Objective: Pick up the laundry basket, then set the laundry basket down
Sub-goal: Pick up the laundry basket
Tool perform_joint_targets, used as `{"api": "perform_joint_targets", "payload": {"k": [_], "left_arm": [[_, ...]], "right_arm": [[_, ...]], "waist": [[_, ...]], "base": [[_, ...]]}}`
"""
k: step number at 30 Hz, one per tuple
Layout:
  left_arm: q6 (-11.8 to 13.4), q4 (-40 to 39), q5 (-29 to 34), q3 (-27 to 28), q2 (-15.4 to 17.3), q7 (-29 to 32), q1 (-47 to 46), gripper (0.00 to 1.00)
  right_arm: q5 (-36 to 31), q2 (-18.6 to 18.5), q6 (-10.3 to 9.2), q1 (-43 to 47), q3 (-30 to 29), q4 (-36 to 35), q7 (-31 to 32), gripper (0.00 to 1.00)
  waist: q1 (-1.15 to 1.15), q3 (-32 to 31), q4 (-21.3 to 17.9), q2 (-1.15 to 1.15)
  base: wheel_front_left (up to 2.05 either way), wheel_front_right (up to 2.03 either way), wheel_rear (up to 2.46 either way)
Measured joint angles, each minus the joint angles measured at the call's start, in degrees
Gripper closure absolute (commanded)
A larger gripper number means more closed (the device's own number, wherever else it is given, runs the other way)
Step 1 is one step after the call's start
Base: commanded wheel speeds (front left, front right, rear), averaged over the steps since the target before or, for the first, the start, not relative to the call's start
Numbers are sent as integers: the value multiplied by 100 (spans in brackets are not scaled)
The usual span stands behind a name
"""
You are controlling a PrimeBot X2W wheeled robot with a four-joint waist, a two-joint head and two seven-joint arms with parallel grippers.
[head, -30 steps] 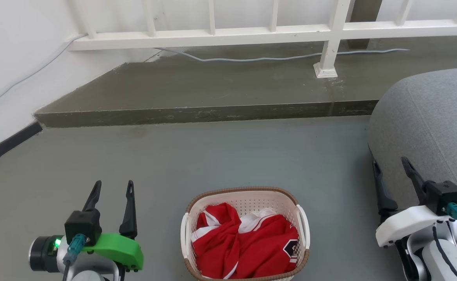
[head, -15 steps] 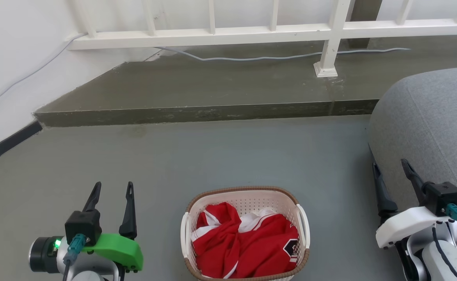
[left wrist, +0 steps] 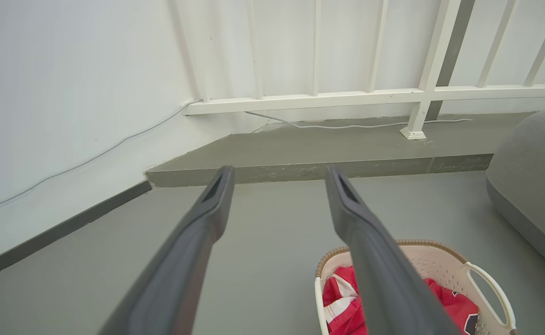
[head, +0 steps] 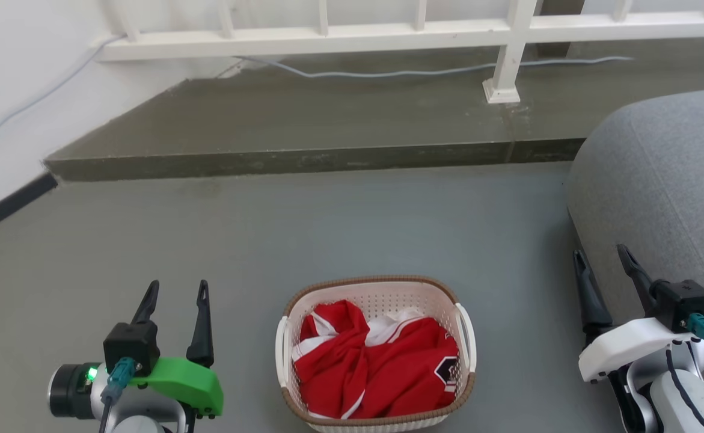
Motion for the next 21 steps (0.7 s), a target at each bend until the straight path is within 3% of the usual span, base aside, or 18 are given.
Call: {"api": "perform_joint_targets", "payload": {"k": [21], "left_arm": [[-2, 12, -1, -205, -187, 134, -751, 0]], "right_arm": [[78, 16, 136, -646, -101, 159, -1, 0]], "waist": [[0, 1397, -44, 0]], "base": [[0, 0, 0]]}}
